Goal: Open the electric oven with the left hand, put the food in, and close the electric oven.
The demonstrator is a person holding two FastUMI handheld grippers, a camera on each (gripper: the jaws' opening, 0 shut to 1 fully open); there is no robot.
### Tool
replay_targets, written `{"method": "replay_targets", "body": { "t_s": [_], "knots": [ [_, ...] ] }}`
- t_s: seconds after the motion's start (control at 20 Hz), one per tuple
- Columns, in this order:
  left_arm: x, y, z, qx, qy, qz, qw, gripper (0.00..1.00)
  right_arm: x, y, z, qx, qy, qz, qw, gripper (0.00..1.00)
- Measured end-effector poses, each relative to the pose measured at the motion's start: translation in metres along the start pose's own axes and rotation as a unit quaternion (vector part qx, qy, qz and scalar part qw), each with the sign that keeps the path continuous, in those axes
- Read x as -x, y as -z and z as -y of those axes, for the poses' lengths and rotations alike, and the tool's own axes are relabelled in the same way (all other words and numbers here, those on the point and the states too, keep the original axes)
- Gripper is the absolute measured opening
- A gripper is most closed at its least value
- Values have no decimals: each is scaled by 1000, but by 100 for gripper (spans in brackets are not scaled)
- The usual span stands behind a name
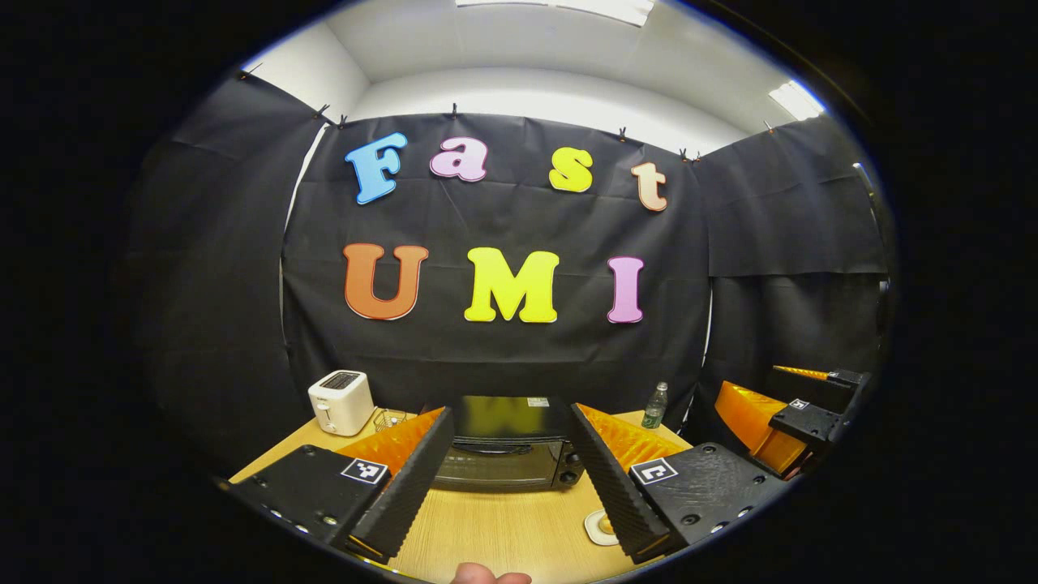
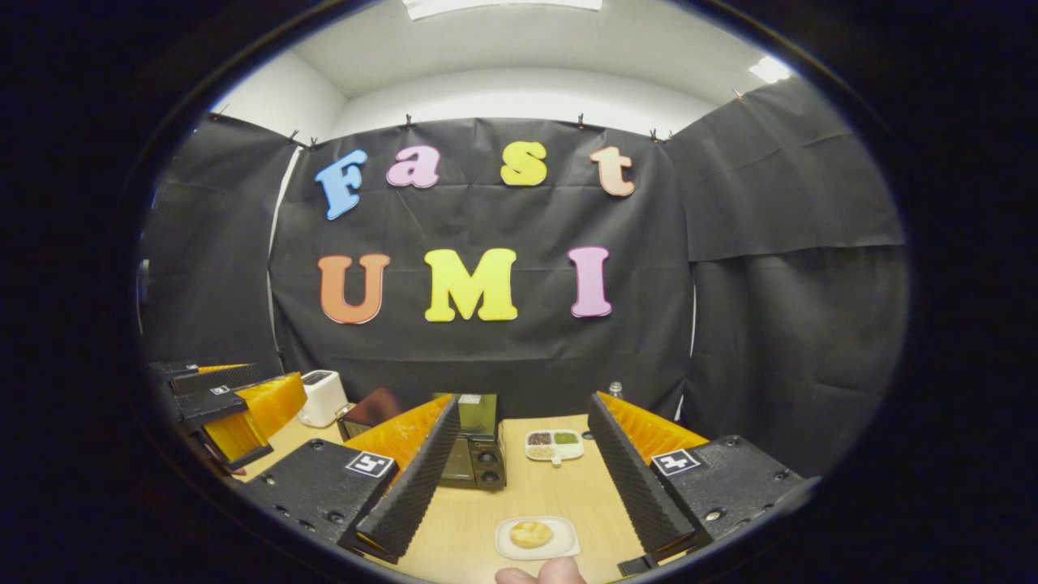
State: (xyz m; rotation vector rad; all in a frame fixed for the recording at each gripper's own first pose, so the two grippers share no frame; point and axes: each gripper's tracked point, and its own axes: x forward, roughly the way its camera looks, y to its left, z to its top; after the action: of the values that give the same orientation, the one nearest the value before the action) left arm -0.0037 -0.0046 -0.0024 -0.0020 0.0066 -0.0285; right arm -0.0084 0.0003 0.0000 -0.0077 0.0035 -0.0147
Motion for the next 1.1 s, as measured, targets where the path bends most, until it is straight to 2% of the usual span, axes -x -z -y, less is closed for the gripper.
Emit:
{"method": "replay_targets", "body": {
  "t_s": [0.15, 0.2, 0.25, 0.45, 0.5, 0.65, 0.7, 0.85, 1.0, 1.05, 1.1],
  "knots": [
    [0, -1, 2, 1, 2, 0, 1000, 93, 1, -1, 2, 0, 1, 0, 1000, 98],
    [0, 1, 4, 1, 3, -1, 1000, 84, 1, 0, 3, 0, 2, 0, 1000, 98],
    [1, 2, 5, 0, 2, -2, 1000, 93, 2, 0, 3, -1, 1, -1, 1000, 98],
    [2, 4, 6, 2, 2, -6, 1000, 93, 3, 2, 8, -4, 4, -2, 1000, 98],
    [1, 5, 6, 2, 2, -6, 1000, 84, 3, 3, 9, -4, 5, -3, 1000, 98],
    [2, 7, 7, -1, 2, -6, 1000, 84, 4, 4, 13, -5, 8, -4, 1000, 98],
    [1, 10, 6, -2, 2, -8, 1000, 93, 4, 6, 14, -5, 9, -6, 1000, 98],
    [0, 18, 8, -1, 3, -17, 1000, 93, 3, 8, 20, -5, 13, -10, 1000, 98],
    [-6, 26, 8, 3, 2, -27, 1000, 93, 1, 10, 27, -4, 18, -13, 1000, 97],
    [-11, 29, 8, 4, 1, -31, 999, 84, 0, 9, 31, -3, 20, -14, 1000, 97],
    [-14, 32, 7, 3, 1, -36, 999, 93, 0, 11, 36, 0, 23, -16, 1000, 98]
  ]
}}
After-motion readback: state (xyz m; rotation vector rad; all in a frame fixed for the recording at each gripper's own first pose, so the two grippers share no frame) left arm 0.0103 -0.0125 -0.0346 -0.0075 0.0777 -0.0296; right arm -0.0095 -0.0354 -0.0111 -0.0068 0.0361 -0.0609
